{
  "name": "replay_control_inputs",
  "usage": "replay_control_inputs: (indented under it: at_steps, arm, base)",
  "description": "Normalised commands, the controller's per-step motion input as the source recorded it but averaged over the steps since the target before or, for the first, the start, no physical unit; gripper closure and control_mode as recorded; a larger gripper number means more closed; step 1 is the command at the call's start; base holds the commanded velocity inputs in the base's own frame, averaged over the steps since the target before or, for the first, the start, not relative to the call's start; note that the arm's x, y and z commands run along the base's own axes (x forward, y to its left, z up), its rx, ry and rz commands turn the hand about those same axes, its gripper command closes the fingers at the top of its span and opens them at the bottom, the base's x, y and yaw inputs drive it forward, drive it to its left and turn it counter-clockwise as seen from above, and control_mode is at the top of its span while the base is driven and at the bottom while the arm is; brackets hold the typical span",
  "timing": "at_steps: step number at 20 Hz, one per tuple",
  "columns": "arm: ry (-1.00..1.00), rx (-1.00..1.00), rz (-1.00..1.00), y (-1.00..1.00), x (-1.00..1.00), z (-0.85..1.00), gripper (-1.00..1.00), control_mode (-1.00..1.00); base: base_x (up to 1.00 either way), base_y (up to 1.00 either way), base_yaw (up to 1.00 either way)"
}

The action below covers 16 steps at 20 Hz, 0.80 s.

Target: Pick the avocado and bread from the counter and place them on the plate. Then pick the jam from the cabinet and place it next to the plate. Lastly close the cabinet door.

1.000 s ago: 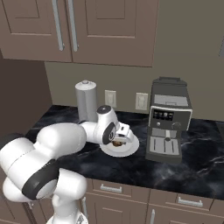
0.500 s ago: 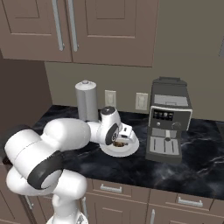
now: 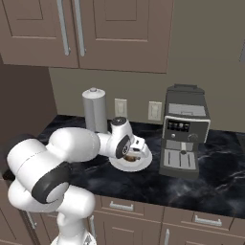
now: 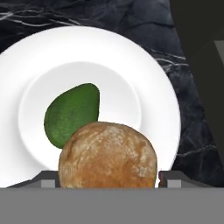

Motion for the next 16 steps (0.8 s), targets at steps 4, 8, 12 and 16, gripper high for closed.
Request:
replay_control_inputs:
  at_steps: [4,8,12,16]
  arm:
    - [-0.09,0.00,0.00,-0.16,0.00,0.00,-1.00,-1.00]
    - [-0.14,0.00,0.00,-0.06,-0.02,0.06,-1.00,-1.00]
    - [-0.19,0.00,0.00,-0.08,-0.37,0.51,-1.00,-1.00]
    - [-0.14,0.00,0.00,0.00,-0.82,0.72,-1.00,-1.00]
  base:
    - [0.00,0.00,0.00]
    - [0.00,0.00,0.00]
    - [0.00,0.00,0.00]
    - [0.00,0.00,0.00]
